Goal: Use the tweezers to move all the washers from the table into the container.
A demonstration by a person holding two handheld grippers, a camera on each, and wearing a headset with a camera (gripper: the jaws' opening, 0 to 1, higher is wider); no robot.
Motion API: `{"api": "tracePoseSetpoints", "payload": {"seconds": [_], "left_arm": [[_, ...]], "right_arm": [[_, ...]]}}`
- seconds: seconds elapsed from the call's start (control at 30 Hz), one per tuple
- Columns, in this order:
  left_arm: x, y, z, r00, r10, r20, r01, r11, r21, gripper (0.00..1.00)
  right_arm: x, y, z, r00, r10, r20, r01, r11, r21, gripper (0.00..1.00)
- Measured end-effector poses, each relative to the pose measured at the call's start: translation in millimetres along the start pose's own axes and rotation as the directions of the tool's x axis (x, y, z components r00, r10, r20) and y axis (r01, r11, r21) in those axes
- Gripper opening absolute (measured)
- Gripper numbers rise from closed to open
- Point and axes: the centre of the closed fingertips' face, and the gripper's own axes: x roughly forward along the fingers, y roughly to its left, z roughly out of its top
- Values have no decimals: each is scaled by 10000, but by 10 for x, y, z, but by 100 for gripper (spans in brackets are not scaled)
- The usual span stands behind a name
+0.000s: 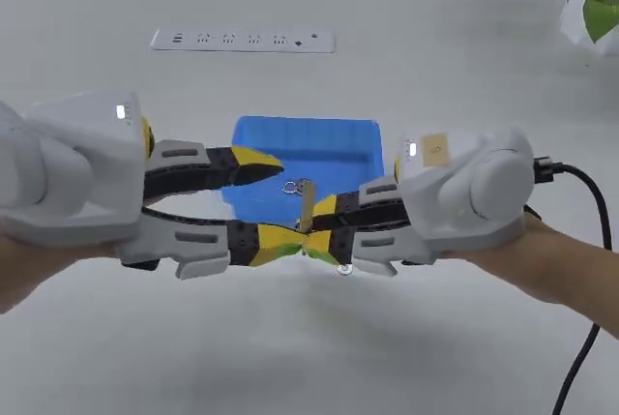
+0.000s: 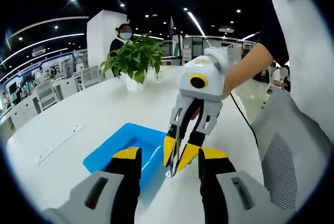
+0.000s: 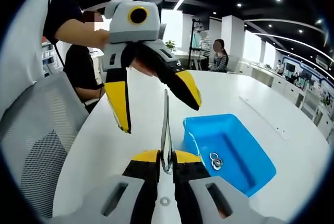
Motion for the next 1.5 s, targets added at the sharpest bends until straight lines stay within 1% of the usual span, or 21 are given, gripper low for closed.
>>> {"api": "tracePoseSetpoints", "payload": {"seconds": [0.07,0.1,0.13,0.17,0.27,0.37,0.47,0.5,0.6,0.67,0.7,0.8,0.87,0.93,1.0,1.07,1.17,1.27,1.4,1.43,1.5], "left_arm": [[-77,3,-7,9996,262,106,-260,9996,-112,53],[-140,17,15,9976,580,372,-573,9982,-191,57],[-172,17,14,9967,688,430,-673,9972,-339,60],[-213,11,0,9958,798,439,-778,9959,-458,62],[-285,5,-40,9936,1060,380,-1039,9932,-525,65],[-349,12,-68,9881,1470,447,-1429,9861,-848,73],[-385,-6,-86,9861,1589,481,-1534,9829,-1015,75],[-391,-10,-94,9855,1626,475,-1569,9818,-1068,78],[-399,3,-130,9804,1939,341,-1884,9743,-1235,89],[-411,0,-146,9785,2033,349,-1971,9713,-1331,93],[-415,-4,-151,9784,2036,349,-1973,9712,-1339,93],[-423,-10,-162,9773,2090,355,-2022,9692,-1406,95],[-428,-12,-177,9758,2157,349,-2083,9664,-1503,98],[-446,16,-242,9725,2326,86,-2282,9600,-1620,99],[-468,32,-277,9714,2374,84,-2329,9587,-1634,99],[-494,40,-293,9704,2411,149,-2346,9554,-1795,99],[-510,47,-326,9686,2483,109,-2422,9528,-1831,99],[-507,28,-348,9689,2470,157,-2394,9515,-1930,99],[-484,-12,-403,9713,2378,0,-2336,9542,-1871,99],[-483,-18,-426,9708,2396,-83,-2369,9538,-1848,99],[-492,-25,-438,9694,2454,-72,-2421,9509,-1926,99]], "right_arm": [[-32,-21,54,9999,-102,98,102,9999,66,10],[-57,-27,83,9998,-133,144,132,9999,55,10],[-74,-31,110,9996,-150,227,148,9999,89,10],[-99,-39,146,9992,-191,354,184,9997,181,10],[-147,-53,194,9987,-306,411,298,9994,196,10],[-197,-63,268,9976,-421,549,408,9988,252,10],[-232,-64,335,9972,-480,575,472,9988,148,10],[-242,-67,354,9971,-490,582,484,9988,120,10],[-293,-91,435,9965,-538,645,542,9985,-50,10],[-325,-126,487,9957,-598,703,610,9980,-146,10],[-329,-135,496,9956,-610,715,623,9979,-158,10],[-357,-202,557,9943,-709,792,732,9970,-257,10],[-375,-263,592,9933,-798,832,824,9962,-283,10],[-383,-338,604,9928,-910,773,944,9947,-407,10],[-391,-419,622,9916,-1026,787,1060,9935,-402,10],[-394,-503,622,9902,-1159,775,1193,9920,-406,10],[-370,-587,592,9894,-1275,690,1306,9905,-419,10],[-306,-662,480,9902,-1332,419,1350,9899,-426,10],[-222,-754,353,9878,-1555,125,1558,9870,-392,10],[-188,-776,323,9872,-1594,69,1596,9864,-392,10],[-126,-803,265,9877,-1563,-98,1558,9868,-435,10]]}}
